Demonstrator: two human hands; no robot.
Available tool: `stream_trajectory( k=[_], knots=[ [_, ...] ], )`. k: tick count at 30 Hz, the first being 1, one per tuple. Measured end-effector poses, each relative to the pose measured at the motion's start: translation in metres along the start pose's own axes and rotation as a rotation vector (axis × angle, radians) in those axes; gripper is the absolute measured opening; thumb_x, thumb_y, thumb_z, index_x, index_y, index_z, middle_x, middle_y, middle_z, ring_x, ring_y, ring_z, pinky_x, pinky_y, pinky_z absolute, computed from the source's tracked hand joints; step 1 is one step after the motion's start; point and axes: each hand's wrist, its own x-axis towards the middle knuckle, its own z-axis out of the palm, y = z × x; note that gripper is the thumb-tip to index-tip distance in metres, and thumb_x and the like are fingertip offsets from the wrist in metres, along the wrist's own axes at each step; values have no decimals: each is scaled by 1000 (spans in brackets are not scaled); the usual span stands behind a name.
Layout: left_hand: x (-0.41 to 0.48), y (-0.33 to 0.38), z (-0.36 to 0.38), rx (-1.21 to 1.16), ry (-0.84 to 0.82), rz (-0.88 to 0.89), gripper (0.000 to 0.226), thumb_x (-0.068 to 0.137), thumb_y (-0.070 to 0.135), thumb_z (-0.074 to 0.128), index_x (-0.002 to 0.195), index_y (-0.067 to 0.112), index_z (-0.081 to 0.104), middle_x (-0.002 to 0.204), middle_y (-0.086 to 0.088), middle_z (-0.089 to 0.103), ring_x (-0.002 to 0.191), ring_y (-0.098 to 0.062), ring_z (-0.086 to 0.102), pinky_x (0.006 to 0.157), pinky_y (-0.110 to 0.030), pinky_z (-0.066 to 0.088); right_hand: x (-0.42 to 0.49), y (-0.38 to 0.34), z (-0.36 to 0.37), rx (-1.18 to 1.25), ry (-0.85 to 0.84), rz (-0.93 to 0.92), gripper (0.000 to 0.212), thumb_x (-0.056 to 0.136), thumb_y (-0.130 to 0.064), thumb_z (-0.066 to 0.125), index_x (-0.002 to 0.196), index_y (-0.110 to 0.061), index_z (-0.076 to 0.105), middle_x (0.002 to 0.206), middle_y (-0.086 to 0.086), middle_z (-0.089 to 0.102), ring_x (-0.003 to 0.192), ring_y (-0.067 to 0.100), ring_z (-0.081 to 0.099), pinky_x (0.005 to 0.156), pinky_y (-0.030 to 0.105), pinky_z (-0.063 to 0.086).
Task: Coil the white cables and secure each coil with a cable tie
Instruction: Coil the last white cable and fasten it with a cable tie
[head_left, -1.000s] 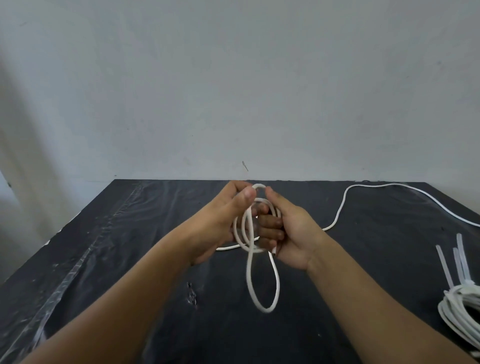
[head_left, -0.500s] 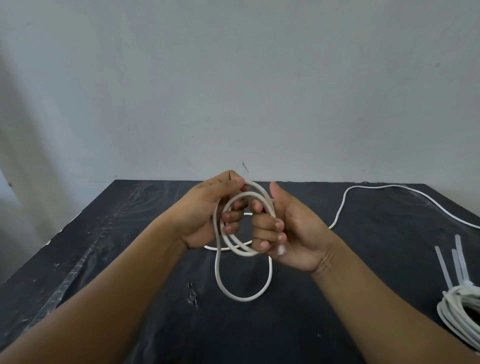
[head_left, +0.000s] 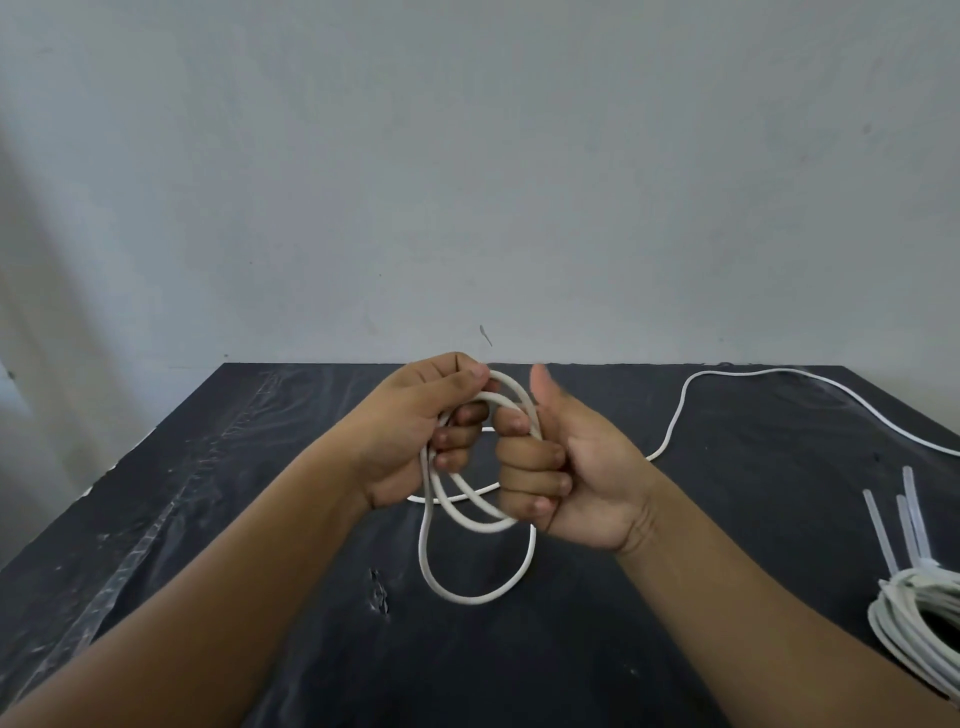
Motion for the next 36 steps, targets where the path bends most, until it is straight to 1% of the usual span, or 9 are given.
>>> stream_trajectory(
  k=[5, 10, 13, 17, 23, 26, 29, 32, 36],
  knots=[
    [-1, -10, 1, 13, 46, 29, 17, 87, 30, 50, 94, 14, 49, 59, 0, 39, 38, -5, 21, 35, -13, 20, 4, 3, 5, 14, 196, -115, 38, 91, -44, 48, 63, -17, 52, 44, -10, 26, 36, 5, 19, 40, 19, 29],
    [-3, -17, 0, 45, 94, 46, 14, 95, 23, 45, 86, 16, 53, 57, 0, 35, 37, -5, 21, 35, -13, 21, 1, 12, -5, 60, 79, -102, 27, 93, -27, 48, 78, -11, 64, 46, -10, 36, 35, 2, 34, 44, 20, 39],
    [-3, -13, 1, 63, 40, 6, 13, 89, 28, 52, 81, 18, 55, 56, 1, 37, 37, -5, 21, 35, -12, 21, 1, 8, -11, 67, 30, -54, 34, 93, -36, 45, 82, -10, 64, 44, -10, 36, 33, 2, 32, 44, 20, 35],
    [-7, -11, -1, 95, -49, -74, 15, 86, 32, 52, 86, 18, 55, 59, -1, 37, 39, -6, 25, 36, -15, 26, 1, -1, -11, 11, 119, -51, 47, 91, -49, 42, 75, -9, 61, 41, -9, 33, 32, 4, 30, 43, 21, 35],
    [-8, -10, -8, 153, -19, -48, 19, 84, 31, 55, 93, 15, 63, 57, 1, 35, 42, -6, 23, 38, -17, 21, -1, 9, -7, -14, 160, -106, 32, 91, -33, 49, 78, -8, 64, 45, -9, 37, 35, 3, 36, 46, 23, 43],
    [-6, -9, -9, 210, 7, 4, 22, 86, 27, 55, 94, 9, 65, 57, -2, 45, 41, -8, 34, 39, -19, 34, -1, 8, -11, -12, 54, -9, 26, 93, -33, 49, 82, -12, 59, 48, -11, 33, 36, 3, 26, 45, 20, 36],
    [-3, -12, -12, 394, 103, 68, 20, 95, 19, 51, 96, 4, 64, 68, -6, 64, 54, -14, 58, 54, -29, 53, -1, 3, -10, -22, 133, 32, 33, 91, -43, 47, 70, -19, 51, 48, -10, 25, 40, 7, 12, 40, 19, 24],
    [-5, -20, -22, 566, 166, 114, 19, 98, 15, 47, 100, 14, 66, 64, -3, 60, 52, -15, 55, 51, -25, 48, -4, -3, -7, 36, 281, -69, 38, 85, -49, 53, 61, -21, 44, 47, -9, 17, 42, 8, 8, 40, 20, 15],
    [-5, -35, -35, 693, 276, 168, 22, 98, 19, 47, 93, 34, 62, 59, -2, 43, 53, -17, 36, 51, -29, 34, -6, -16, -6, 185, 377, -262, 34, 82, -35, 54, 55, -22, 40, 39, -7, 20, 40, 9, 6, 35, 20, 14]
  ],
)
